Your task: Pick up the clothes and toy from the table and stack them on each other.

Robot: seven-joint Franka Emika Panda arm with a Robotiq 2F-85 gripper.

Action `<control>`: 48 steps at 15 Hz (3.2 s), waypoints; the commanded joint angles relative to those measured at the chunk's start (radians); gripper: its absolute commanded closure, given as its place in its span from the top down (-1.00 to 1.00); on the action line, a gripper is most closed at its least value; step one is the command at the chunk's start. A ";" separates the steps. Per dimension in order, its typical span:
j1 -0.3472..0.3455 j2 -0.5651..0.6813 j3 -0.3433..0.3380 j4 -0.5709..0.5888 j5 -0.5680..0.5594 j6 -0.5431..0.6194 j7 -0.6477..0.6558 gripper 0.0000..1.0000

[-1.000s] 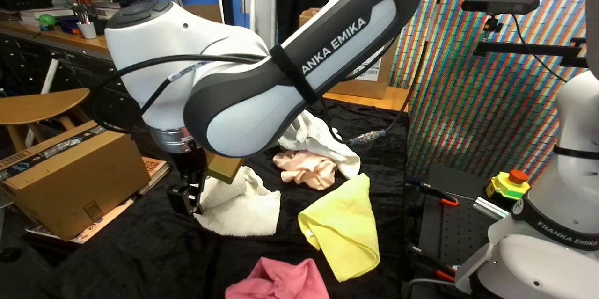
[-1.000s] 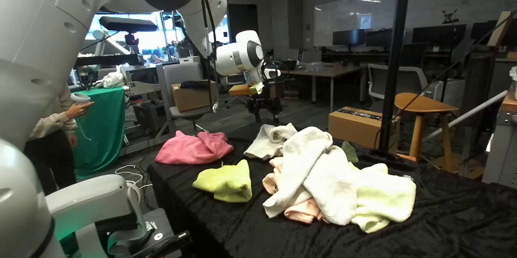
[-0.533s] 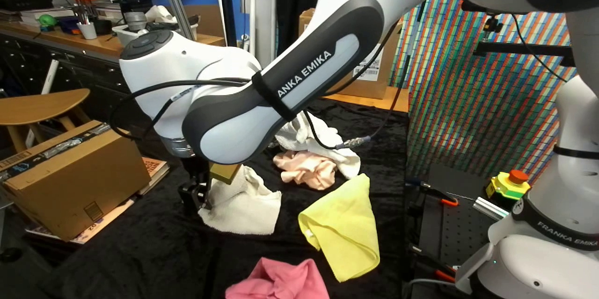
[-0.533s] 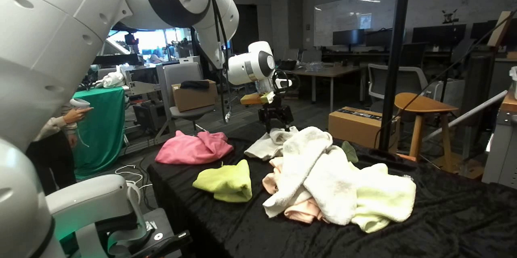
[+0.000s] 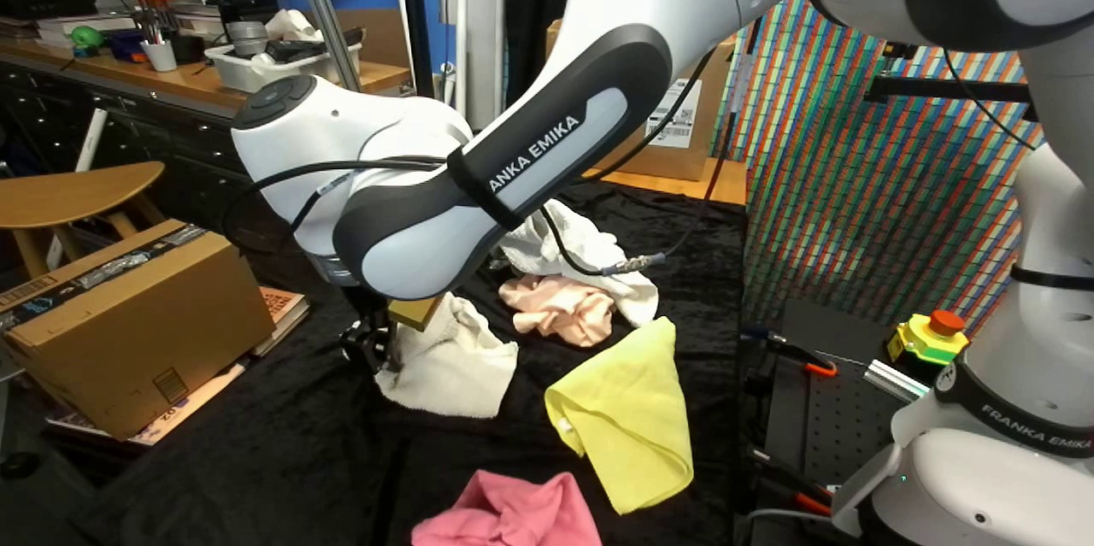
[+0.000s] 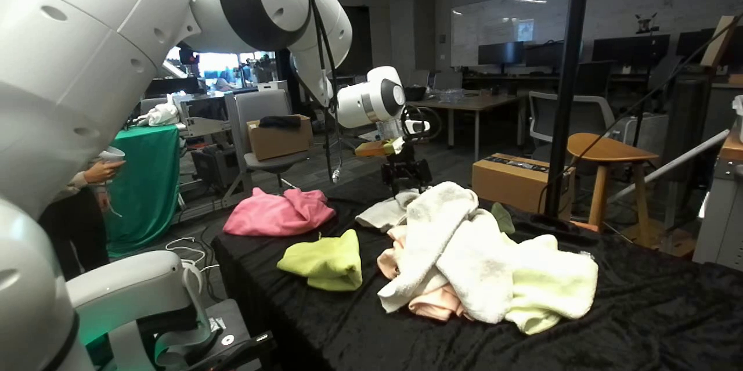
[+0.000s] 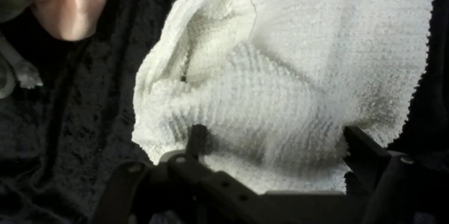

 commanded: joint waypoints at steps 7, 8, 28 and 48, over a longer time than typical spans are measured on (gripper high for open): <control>-0.022 -0.040 -0.013 -0.008 0.108 -0.012 -0.005 -0.45; -0.024 -0.062 -0.014 -0.024 0.111 -0.009 -0.001 -0.57; -0.203 -0.775 -0.021 -0.588 -0.049 0.057 0.282 -0.77; -0.253 -0.498 -0.074 -0.620 -0.038 0.049 0.463 -0.77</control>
